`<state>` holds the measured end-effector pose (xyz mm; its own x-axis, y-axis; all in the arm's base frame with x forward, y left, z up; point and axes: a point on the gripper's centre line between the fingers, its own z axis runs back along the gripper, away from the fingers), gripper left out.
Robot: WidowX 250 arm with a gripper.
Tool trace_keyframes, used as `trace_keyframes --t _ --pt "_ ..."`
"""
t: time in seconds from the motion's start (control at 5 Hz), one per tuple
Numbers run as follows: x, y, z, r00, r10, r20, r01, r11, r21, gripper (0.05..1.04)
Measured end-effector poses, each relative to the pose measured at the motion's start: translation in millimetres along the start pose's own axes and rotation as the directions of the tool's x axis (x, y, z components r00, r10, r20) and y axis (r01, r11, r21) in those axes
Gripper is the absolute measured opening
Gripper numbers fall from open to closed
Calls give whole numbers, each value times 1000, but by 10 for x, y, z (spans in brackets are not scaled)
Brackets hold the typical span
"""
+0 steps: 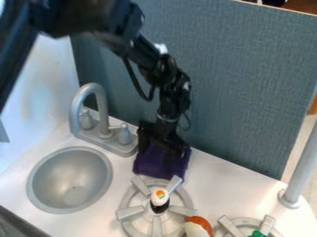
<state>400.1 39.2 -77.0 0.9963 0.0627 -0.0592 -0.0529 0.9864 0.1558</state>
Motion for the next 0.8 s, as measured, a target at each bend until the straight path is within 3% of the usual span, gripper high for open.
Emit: trace_keyframes --t 0.2,0.4,0.6,0.8 --pt "-12 -26 387 992 -2 128 9 998 -60 1000" --pt "-204 -55 653 984 1 179 18 994 -106 1000" --pt "-570 -172 722 996 -25 89 41 983 -182 1000" --pt "-873 -265 722 996 -66 57 76 977 -200 1000"
